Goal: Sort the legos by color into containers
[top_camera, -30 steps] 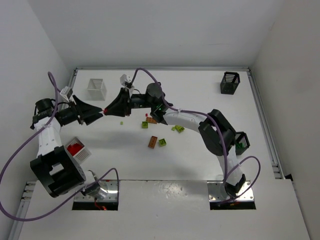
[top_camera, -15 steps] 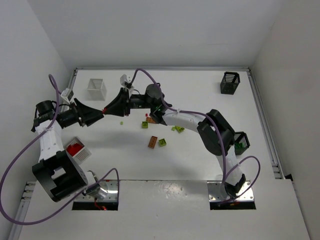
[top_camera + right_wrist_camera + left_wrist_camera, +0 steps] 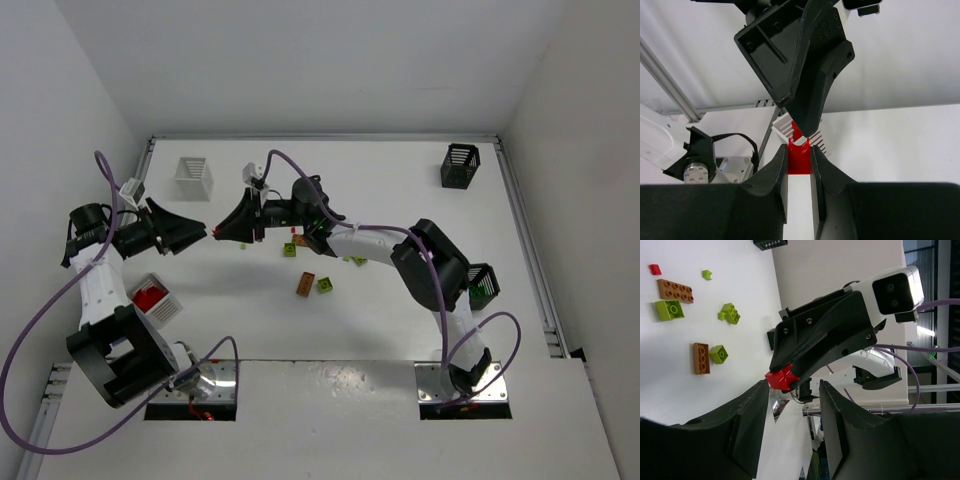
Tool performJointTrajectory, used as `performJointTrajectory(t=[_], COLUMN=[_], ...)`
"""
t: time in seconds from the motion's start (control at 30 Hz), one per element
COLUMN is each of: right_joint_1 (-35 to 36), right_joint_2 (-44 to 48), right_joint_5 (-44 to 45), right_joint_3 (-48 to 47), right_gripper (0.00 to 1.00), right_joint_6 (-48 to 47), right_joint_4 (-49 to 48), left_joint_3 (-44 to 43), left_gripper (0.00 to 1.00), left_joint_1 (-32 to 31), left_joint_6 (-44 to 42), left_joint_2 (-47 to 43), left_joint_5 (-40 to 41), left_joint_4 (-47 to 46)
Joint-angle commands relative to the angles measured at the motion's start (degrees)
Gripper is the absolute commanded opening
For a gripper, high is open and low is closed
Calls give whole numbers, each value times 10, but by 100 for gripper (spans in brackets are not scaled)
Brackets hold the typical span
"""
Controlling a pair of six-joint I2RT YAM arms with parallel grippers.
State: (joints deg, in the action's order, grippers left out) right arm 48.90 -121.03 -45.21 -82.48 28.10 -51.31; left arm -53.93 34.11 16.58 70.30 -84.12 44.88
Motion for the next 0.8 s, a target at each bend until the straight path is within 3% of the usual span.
performJointTrajectory(t=[0.0, 0.77], right_joint_1=[2, 29], right_joint_2=[28, -4], right_joint_5=[-5, -18], right_joint_3=[-1, -60], right_gripper=[0, 0], right_joint_6=[-21, -21], right_joint_4=[-38, -39], left_joint_3=[1, 23], left_gripper=[51, 38], left_joint_1=[6, 6], left_joint_6=[-9, -9], left_joint_2=[-17, -22], left_joint_5=[-85, -85], left_joint_4=[-3, -3])
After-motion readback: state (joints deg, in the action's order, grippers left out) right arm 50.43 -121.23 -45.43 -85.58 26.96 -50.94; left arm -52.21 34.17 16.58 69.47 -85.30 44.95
